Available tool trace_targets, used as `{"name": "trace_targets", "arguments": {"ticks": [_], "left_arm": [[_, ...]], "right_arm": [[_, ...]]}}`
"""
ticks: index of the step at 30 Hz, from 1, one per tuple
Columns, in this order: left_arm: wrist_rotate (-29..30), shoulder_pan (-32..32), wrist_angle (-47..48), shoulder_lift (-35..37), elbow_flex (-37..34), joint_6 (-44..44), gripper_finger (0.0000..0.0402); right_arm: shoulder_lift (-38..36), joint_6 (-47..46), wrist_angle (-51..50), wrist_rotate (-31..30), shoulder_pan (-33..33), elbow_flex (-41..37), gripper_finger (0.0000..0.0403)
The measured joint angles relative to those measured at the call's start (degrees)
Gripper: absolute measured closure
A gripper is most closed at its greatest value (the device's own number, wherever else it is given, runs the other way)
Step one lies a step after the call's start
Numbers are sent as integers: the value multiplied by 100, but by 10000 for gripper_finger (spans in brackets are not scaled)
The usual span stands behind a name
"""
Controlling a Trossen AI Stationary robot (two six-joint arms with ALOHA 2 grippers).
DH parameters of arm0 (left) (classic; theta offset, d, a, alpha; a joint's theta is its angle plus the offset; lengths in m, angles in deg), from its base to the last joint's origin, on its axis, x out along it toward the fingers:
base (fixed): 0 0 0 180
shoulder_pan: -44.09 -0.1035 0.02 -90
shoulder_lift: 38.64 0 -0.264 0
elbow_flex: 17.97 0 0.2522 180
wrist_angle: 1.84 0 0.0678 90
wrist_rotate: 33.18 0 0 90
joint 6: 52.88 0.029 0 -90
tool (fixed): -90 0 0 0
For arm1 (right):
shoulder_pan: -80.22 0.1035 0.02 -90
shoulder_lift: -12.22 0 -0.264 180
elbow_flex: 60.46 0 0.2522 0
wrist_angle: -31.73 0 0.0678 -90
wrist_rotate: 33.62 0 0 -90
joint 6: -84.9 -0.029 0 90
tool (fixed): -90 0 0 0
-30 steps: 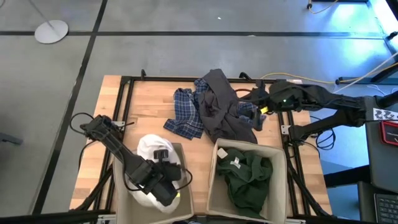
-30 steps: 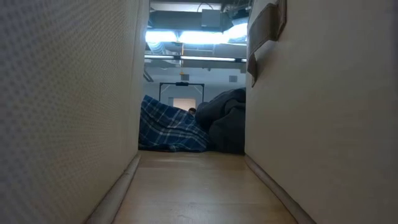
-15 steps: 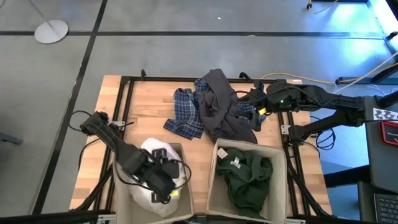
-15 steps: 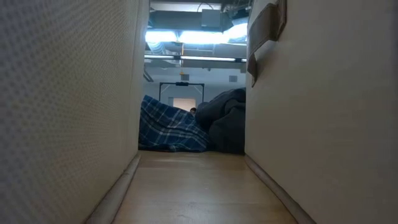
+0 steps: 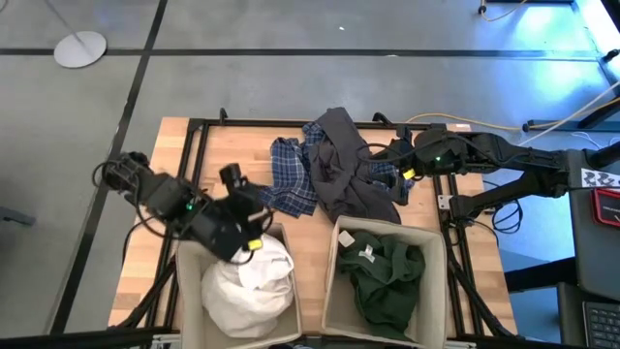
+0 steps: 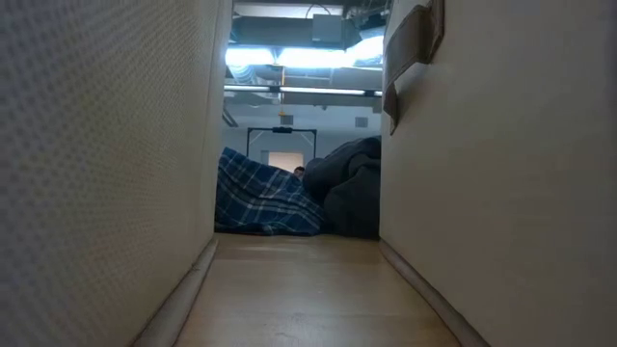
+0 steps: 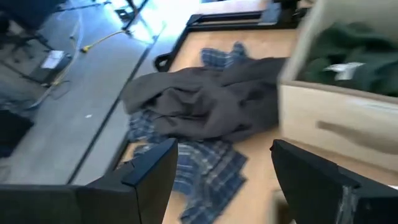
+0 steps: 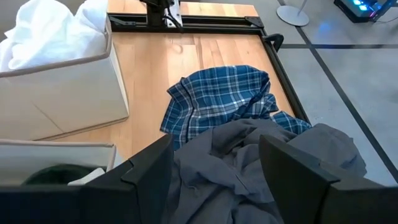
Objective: Sort clothes
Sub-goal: Put the black shirt into the right laundry organizer
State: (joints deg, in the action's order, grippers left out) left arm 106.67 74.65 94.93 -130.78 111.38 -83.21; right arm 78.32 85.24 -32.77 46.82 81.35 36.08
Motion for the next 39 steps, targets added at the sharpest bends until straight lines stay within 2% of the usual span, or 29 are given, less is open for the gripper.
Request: {"name": "trace_targets", "arguments": {"ticks": [6,10,13,16,23,27,31,39], "left_arm": [[17,-627,172,113,-256,314,150],[37,-808,143,437,-904,418,150],[76,-856,-103,989,-1619,52,150],[124,-729,-902,1667,-2544,-47,150],[551,-439,-3429,2972,-4760,643,150],[543,-430,-4986,3344,-5739,1240,150],[548,-436,-6404,3436,-6389,2111,150],[357,-445,-8636,3440,-7110,3378,150]], "right_arm": [[160,-87,2,-4,0,0,166],[410,-142,-4,-130,-2,0,166],[686,-147,92,-542,-2,0,166],[1019,-160,276,-896,-108,0,166],[1932,-453,582,-871,-684,33,166],[2403,-778,370,-251,-1041,85,166],[2644,-777,306,170,-919,85,166],[3193,-793,233,378,-542,96,166]]}}
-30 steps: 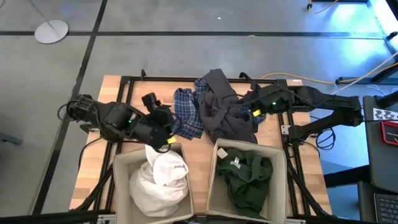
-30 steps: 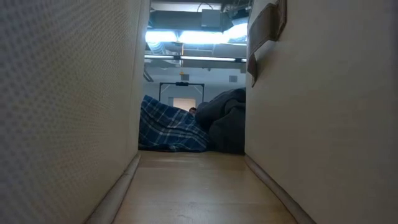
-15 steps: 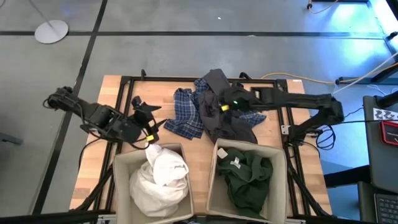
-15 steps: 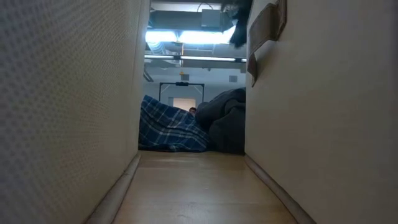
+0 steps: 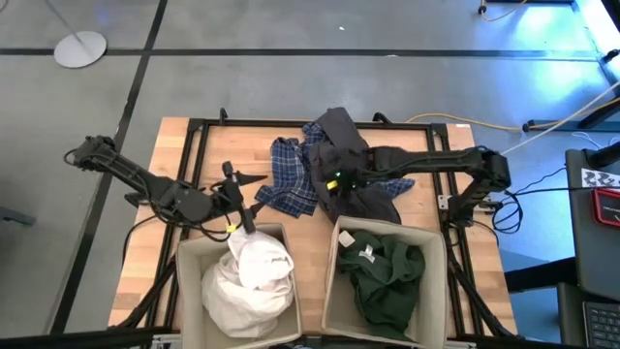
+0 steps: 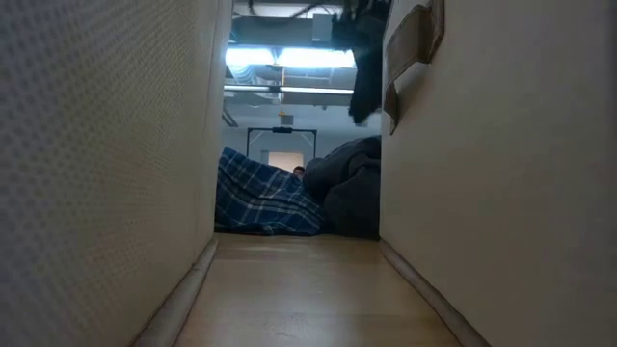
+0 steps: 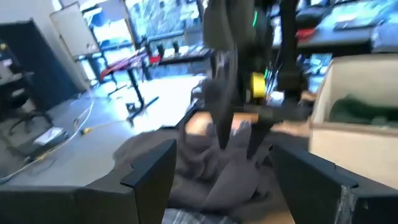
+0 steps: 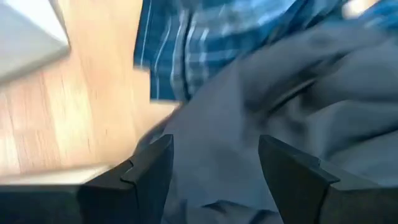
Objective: Sort clothes
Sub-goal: Put the black shirt into the right laundry organizer
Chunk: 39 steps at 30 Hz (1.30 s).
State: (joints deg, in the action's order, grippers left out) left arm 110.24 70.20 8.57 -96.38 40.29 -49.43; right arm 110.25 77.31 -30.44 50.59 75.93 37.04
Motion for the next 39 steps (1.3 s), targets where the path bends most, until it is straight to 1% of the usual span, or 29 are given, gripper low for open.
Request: {"name": "trace_targets", "arguments": {"ticks": [2,4,8,12,14,18,23,25,28,32,34,36,39], "left_arm": [[-204,0,-319,0,-95,197,150],[-352,0,-351,0,-112,283,150],[-373,0,-339,0,-114,279,150],[-373,0,-338,0,-114,281,150],[-373,0,-329,0,-114,274,150],[-373,0,-322,-2,-114,275,150],[-373,0,-333,-2,-114,278,150],[-374,-2,-358,-2,-114,95,150],[-373,-47,-601,-22,-114,-105,150],[-373,-70,-957,-149,-114,178,150],[-373,-66,-1077,-237,-114,183,150],[-377,-63,-1422,-336,-114,125,150],[-373,-66,-1783,-323,-108,308,150]], "right_arm": [[193,-81,-87,28,22,0,166],[363,-112,-118,-64,15,-2,166],[697,-112,-97,-140,15,0,166],[982,-112,-134,-378,15,0,166],[1091,-99,-152,-280,15,0,166],[1239,60,-137,121,11,0,166],[1434,76,-62,138,12,4,166],[1550,78,-36,138,-6,4,166],[1745,80,58,193,-26,4,166],[1940,235,140,183,-22,15,166],[1990,362,170,121,-22,15,166],[2000,449,184,8,-22,15,166],[2009,487,213,-79,-17,11,171]]}}
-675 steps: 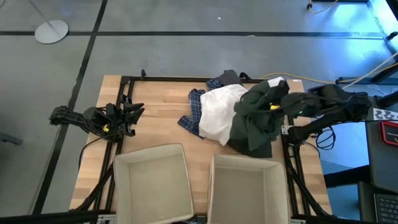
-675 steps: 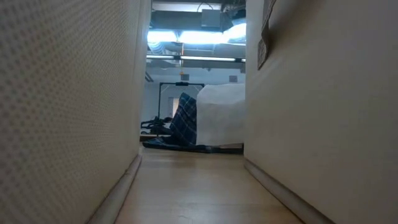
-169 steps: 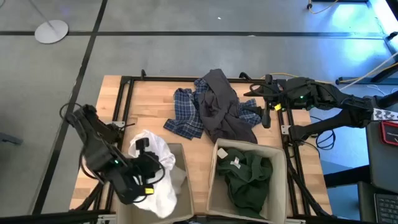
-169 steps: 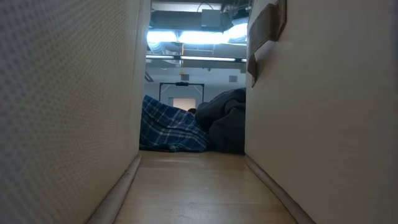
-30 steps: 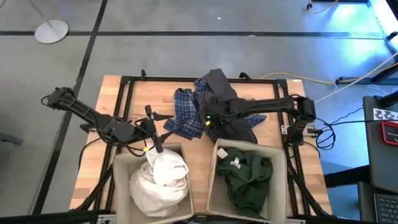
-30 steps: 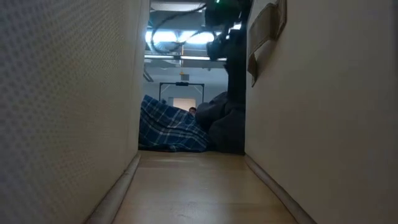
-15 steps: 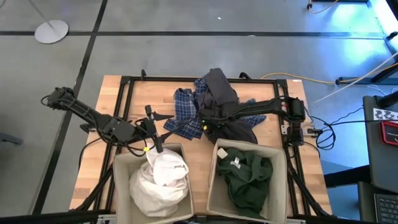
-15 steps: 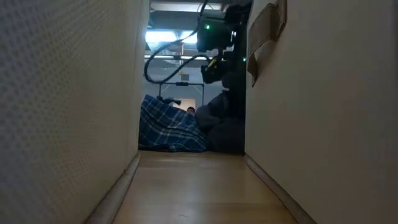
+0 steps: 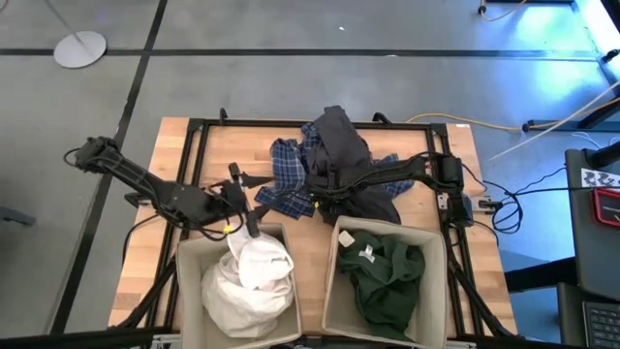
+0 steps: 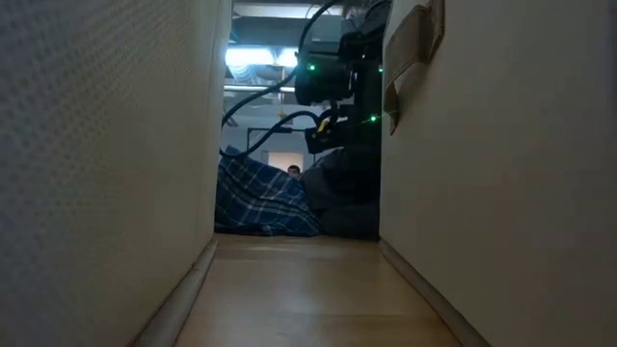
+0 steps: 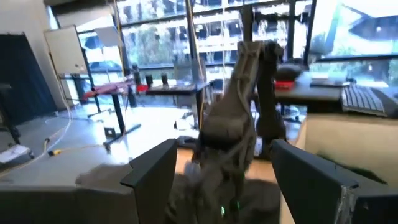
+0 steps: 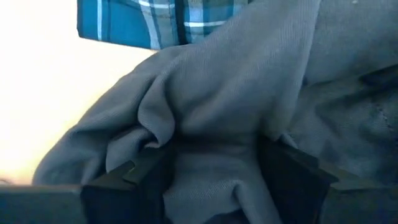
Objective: Sort clothes
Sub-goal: Put the black shirt into the right laundry organizer
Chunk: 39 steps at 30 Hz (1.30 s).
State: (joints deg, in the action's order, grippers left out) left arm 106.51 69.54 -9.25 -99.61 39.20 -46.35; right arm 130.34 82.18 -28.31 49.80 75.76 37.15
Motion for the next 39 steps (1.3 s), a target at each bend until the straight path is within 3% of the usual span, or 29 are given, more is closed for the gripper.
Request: {"name": "trace_targets", "arguments": {"ticks": [4,12,19,39], "left_arm": [[0,0,88,-11,-3,183,150],[0,0,147,-9,-3,196,150],[0,0,250,-9,-3,272,150],[0,0,429,-5,-3,246,150]], "right_arm": [[2,14,121,11,-3,-70,219],[-9,133,343,-202,0,-385,386],[-307,414,-386,-978,266,-48,386],[-2473,487,-1774,-3180,421,2259,392]]}}
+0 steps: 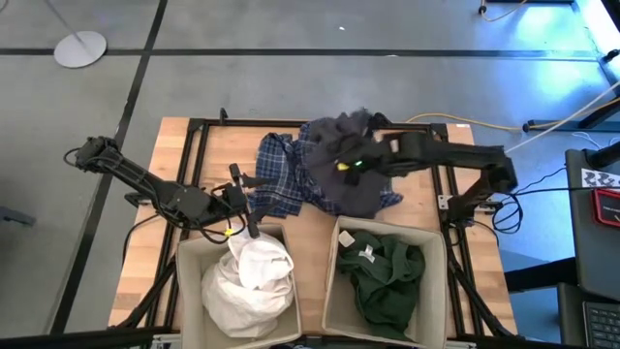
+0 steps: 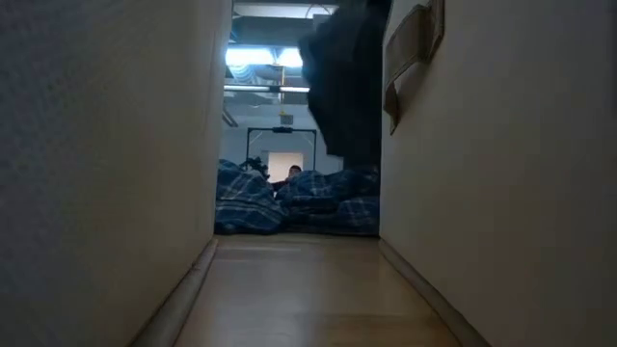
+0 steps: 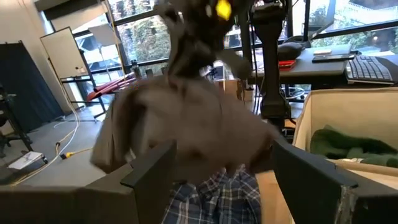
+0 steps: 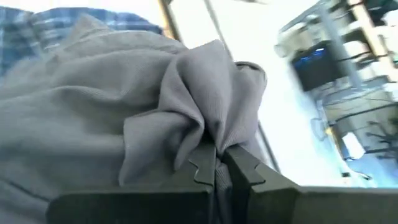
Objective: Sort clothes
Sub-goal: Put the black shirt into the right laundry organizer
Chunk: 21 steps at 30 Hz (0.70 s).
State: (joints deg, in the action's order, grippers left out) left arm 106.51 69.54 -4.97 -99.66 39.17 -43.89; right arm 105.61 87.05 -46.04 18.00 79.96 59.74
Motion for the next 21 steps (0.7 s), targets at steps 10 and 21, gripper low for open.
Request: {"name": "trace_targets", "arguments": {"ticks": [10,21], "left_arm": [[1,2,-1,0,0,8,150],[0,1,5,0,0,25,150]], "right_arm": [[-644,344,-210,-262,-15,907,389],[-775,764,-222,-194,280,1921,387]]}}
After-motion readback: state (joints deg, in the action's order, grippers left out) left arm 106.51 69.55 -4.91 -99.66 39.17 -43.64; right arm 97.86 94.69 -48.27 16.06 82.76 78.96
